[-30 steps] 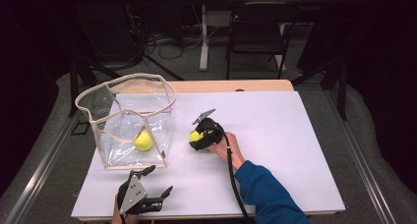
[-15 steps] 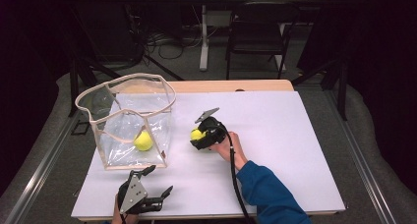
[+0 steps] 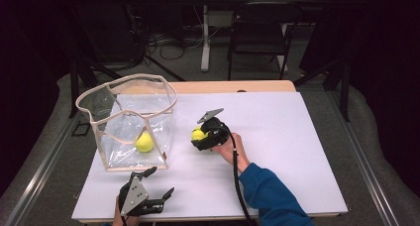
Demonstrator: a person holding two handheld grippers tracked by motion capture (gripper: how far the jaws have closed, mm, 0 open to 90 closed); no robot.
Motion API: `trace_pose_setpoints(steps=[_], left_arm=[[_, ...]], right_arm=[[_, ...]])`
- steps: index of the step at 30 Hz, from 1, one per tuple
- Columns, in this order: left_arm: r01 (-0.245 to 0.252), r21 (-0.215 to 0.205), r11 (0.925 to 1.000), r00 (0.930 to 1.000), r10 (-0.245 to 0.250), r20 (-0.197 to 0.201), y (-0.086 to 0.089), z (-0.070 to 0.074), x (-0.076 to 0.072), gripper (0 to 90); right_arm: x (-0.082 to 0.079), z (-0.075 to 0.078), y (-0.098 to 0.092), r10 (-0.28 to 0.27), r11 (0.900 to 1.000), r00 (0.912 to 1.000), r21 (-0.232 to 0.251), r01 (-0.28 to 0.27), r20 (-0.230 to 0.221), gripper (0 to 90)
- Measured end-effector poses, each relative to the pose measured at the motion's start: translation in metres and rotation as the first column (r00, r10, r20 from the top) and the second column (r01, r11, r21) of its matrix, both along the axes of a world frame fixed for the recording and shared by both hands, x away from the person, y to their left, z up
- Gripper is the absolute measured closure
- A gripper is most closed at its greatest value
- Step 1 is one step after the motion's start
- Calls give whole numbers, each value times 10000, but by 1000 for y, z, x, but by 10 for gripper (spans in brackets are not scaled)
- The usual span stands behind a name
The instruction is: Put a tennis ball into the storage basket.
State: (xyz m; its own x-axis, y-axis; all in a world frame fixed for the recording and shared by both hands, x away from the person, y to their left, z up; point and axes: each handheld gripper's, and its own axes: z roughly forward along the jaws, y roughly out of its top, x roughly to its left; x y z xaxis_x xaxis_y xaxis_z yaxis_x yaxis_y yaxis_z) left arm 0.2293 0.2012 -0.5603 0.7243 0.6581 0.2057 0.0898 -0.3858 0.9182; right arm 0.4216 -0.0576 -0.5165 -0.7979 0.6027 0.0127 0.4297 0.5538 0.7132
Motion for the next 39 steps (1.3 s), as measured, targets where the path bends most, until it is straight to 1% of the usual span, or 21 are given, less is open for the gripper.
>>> trace_pose_setpoints(steps=[5, 12, 28, 34, 39], left_arm=[[8, -21, 10000, 10000, -8, -4, 0, 0, 0, 161], [27, 7, 10000, 10000, -27, -10, 0, 0, 0, 161], [35, -7, 10000, 10000, -35, -32, -1, 0, 0, 161], [42, 5, 10000, 10000, -42, -22, -1, 0, 1, 161], [42, -5, 10000, 10000, -42, -17, -1, 0, 1, 161]], right_arm=[[-2, 3, -1, 8, 10000, 10000, 82, -8, 45, 260], [-5, 7, -1, 23, 9999, 9997, 133, -26, 238, 260], [-7, 15, -3, 62, 9996, 9986, 285, -77, 526, 261], [-8, 20, -2, 46, 9994, 9982, 337, -67, 602, 261], [-10, 25, -2, 71, 9992, 9972, 383, -100, 748, 261]])
